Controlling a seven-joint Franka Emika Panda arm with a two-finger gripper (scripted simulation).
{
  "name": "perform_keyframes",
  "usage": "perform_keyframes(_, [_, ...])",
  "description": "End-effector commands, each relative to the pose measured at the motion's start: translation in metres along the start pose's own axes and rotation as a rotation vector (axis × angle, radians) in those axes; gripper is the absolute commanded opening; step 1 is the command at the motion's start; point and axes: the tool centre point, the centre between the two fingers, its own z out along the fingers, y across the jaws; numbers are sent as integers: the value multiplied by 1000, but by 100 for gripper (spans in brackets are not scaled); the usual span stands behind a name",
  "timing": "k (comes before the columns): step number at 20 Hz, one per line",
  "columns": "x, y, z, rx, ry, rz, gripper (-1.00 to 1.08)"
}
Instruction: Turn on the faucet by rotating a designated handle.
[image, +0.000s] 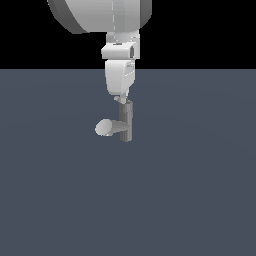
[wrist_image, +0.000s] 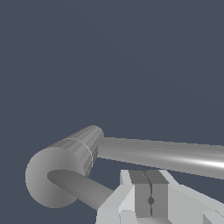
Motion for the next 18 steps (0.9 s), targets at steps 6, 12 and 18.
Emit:
perform_keyframes(6, [-27, -8, 6, -11, -2, -14, -100])
perform_keyframes(12, [-53, -16, 11, -21, -1, -29, -100])
perform_keyframes(18, [-78, -23, 15, -30, 0, -42, -100])
